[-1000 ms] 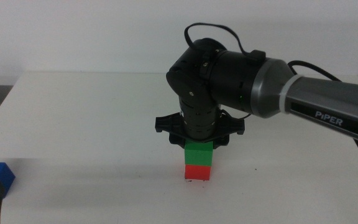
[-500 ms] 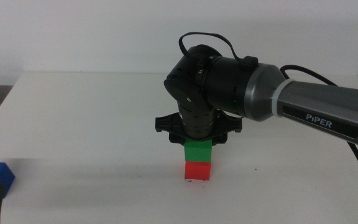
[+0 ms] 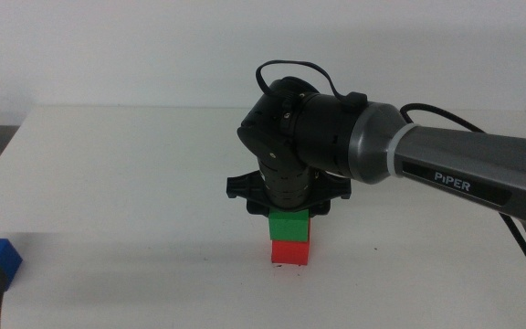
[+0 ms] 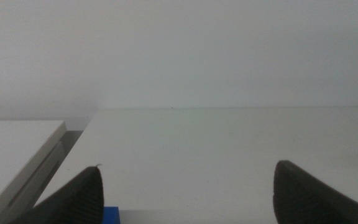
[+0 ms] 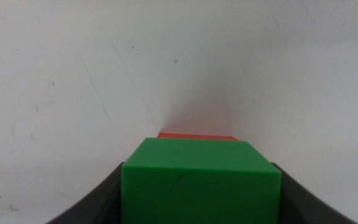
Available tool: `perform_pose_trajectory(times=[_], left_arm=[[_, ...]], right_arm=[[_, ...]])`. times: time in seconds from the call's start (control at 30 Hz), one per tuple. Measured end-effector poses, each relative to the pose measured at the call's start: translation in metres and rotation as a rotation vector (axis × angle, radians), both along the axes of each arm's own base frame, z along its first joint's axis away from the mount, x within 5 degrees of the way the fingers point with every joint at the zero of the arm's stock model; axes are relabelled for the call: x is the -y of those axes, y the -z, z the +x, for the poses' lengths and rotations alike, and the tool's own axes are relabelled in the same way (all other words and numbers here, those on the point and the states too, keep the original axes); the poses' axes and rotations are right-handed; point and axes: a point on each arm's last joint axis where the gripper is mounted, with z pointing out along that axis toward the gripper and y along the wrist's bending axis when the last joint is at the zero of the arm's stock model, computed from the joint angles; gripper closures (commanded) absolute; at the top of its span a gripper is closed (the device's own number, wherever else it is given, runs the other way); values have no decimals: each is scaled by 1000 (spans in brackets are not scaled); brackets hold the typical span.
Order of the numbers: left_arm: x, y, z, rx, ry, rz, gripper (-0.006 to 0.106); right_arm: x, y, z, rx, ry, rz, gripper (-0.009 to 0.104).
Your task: Stack red cubes first, then green, then blue cubes in a specific spot.
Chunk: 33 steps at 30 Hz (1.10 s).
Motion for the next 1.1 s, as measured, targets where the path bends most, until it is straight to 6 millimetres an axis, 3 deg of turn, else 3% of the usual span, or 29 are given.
perform_pose_trajectory(times=[0.77,1.1], left_arm=[[0,0,0,0,0,0,8],[0,0,0,0,0,0,8]], right_arm=[[3,-11,-2,16,29,16,85],[7,4,-5,17,29,7,85]])
